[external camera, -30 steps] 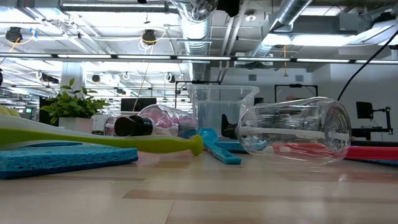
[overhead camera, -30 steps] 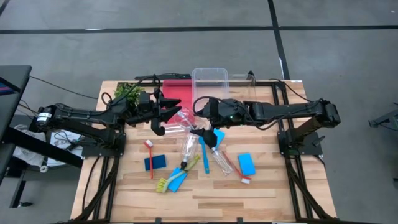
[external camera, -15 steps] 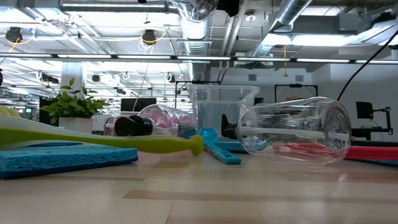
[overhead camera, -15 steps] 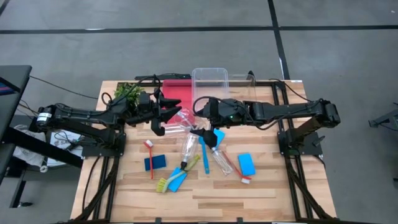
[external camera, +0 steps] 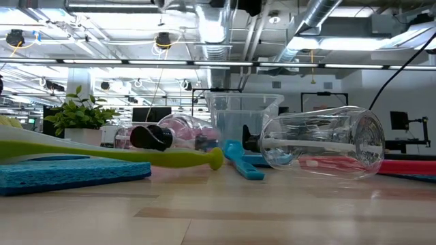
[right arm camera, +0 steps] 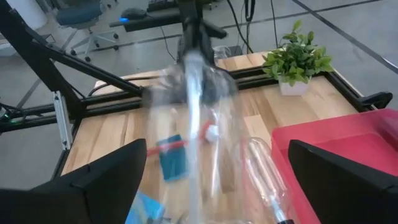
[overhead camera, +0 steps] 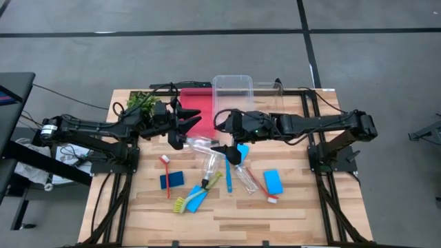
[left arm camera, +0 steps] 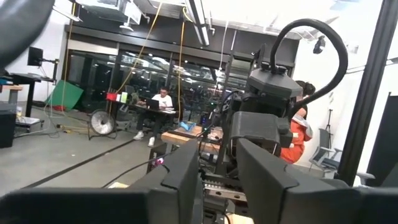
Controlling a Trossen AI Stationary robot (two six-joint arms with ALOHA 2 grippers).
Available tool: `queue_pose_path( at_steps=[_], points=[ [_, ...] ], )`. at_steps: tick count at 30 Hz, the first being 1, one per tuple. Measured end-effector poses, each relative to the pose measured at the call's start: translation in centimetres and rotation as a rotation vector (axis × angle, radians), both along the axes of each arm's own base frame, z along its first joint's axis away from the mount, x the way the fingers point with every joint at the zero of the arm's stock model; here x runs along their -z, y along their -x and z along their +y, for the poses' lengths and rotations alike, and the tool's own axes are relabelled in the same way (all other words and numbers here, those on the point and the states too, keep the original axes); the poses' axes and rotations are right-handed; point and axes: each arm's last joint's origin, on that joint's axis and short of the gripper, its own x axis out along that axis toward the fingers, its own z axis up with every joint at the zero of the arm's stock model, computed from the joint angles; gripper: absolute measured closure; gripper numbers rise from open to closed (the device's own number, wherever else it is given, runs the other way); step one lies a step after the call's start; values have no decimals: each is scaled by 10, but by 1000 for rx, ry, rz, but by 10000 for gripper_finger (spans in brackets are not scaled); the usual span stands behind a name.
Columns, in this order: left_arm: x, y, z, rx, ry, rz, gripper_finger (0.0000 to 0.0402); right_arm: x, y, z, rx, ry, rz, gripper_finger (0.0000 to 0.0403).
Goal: Pick & Place Kitchen Sink Supplies
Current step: Put the top right transparent dishwashing liquid dispenser into the red bin
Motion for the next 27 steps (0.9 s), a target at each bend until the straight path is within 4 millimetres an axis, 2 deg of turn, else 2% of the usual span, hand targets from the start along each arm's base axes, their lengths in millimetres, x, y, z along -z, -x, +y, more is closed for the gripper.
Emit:
queue_pose_path(
  at_steps=[8,14,21,27],
  points=[
    [0,0,-1,30,-7,0,350,0,0,0,1,1,3,21],
    [0,4,-1,31,-7,30,377,0,0,0,2,1,3,22],
    [-1,17,-1,32,-8,90,384,0,0,0,1,1,5,22],
    [11,27,-4,37,-78,285,359,0,0,0,2,1,5,22]
  ],
)
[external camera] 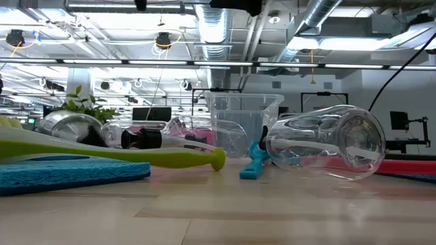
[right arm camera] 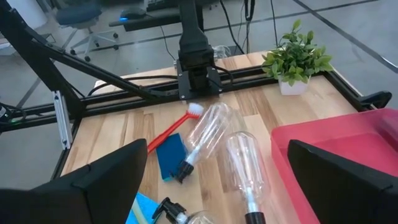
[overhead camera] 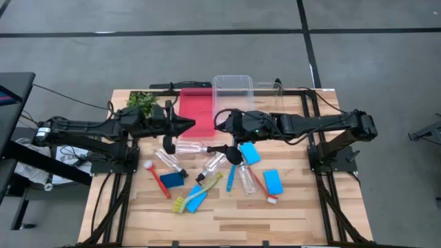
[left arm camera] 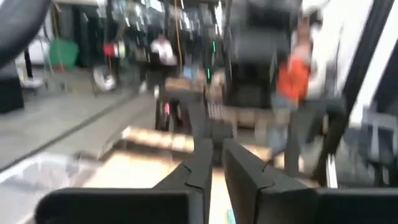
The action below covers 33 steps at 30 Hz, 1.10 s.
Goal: Pick & Place Kitchen Sink Supplies
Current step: Put the top right transparent dishwashing liquid dispenser into the red bin
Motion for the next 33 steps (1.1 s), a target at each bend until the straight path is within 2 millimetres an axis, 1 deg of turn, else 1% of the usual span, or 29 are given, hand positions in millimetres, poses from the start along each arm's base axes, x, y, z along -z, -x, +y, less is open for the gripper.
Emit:
queue_pose_path(
  at_steps=[7,10,13,16,19,25,28,30,33],
  points=[
    [33,3,-13,73,-60,340,292,8,3,0,-9,29,85,23],
    [41,7,-17,96,-71,433,268,13,5,0,-12,38,138,22],
    [51,11,-20,128,-103,543,253,18,7,-1,-17,61,197,22],
    [66,12,-24,176,-113,686,248,23,11,-3,-12,65,266,23],
    [80,9,-30,240,-113,801,247,29,15,-4,-17,80,343,23],
    [106,-4,-52,397,-123,959,247,37,21,-4,-22,85,437,23],
    [120,-7,-65,463,-179,1040,247,38,22,-4,-22,86,460,24],
    [129,-9,-71,471,-225,1087,247,39,23,-4,-22,87,469,24],
    [141,-13,-75,425,-291,1138,247,39,23,-4,-24,89,469,24]
  ],
)
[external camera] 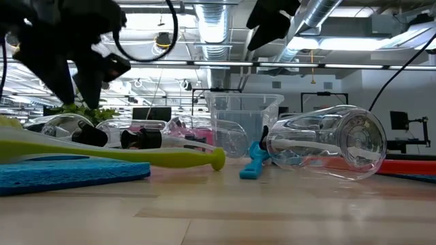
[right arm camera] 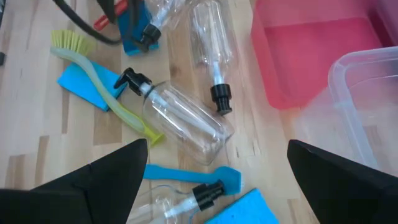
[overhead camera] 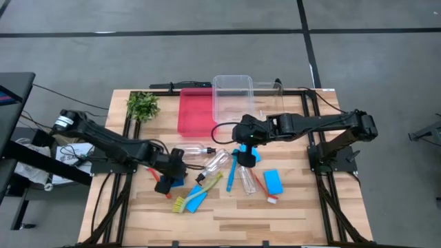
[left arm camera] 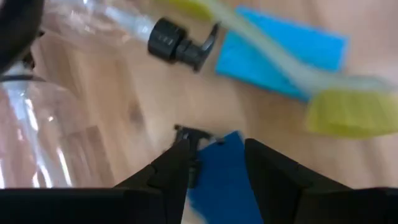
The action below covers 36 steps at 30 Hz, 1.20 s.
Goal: Pick & Place Kitchen Sink Supplies
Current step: Put the top right transparent dishwashing liquid dispenser into the red bin
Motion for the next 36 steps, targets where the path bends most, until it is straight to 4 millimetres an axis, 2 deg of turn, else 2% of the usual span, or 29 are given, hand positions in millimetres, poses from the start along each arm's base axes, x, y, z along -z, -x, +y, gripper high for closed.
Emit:
queue_pose_path(
  at_steps=[7,15,23,36],
  points=[
    [18,-7,1,-12,-78,63,247,0,0,0,-5,6,0,24],
    [20,-11,10,-26,-140,60,247,0,0,0,-5,5,0,24],
    [20,-12,12,-36,-138,63,247,0,0,0,-5,5,-1,24],
    [35,-17,13,-36,-106,128,247,-1,-1,0,-3,3,-8,24]
  ],
)
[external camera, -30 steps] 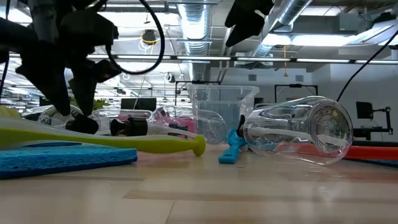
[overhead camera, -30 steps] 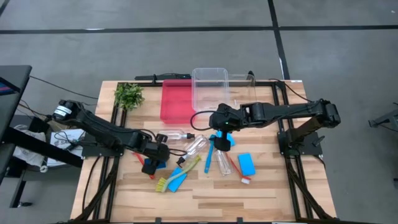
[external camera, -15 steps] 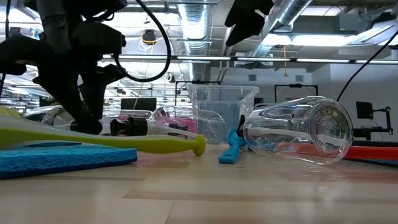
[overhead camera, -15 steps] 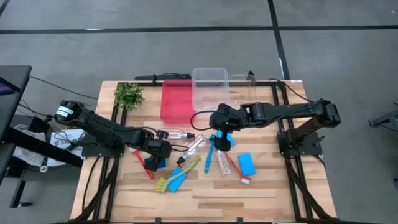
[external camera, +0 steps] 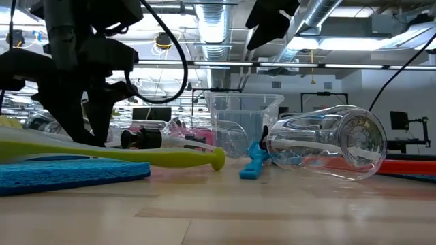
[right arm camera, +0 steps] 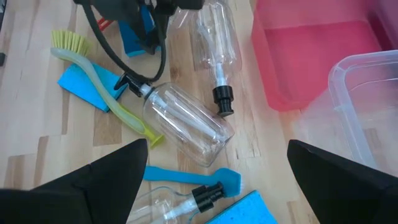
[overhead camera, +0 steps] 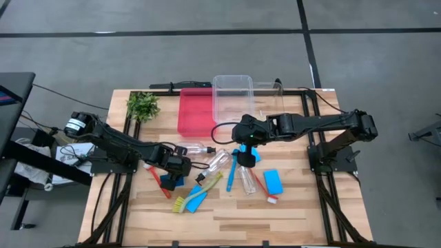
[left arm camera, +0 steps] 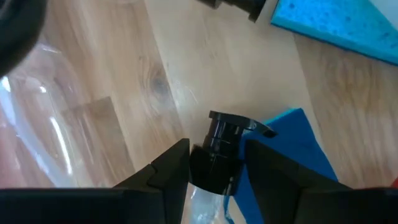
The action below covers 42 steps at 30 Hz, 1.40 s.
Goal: Pick & Place Kitchen Sink Supplies
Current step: Put the top right transparent dishwashing liquid dispenser into the red bin
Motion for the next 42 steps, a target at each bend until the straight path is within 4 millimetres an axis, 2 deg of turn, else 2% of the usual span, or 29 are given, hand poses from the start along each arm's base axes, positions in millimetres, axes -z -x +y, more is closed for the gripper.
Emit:
queue_pose_path(
  at_steps=[9,31,42],
  points=[
    [14,2,4,-9,37,-28,246,-1,-1,0,0,-1,-18,24],
    [14,0,2,24,103,-36,258,-1,-1,0,8,7,-21,24],
    [13,0,1,-23,122,-42,274,-1,-1,0,7,7,-21,24]
  ],
)
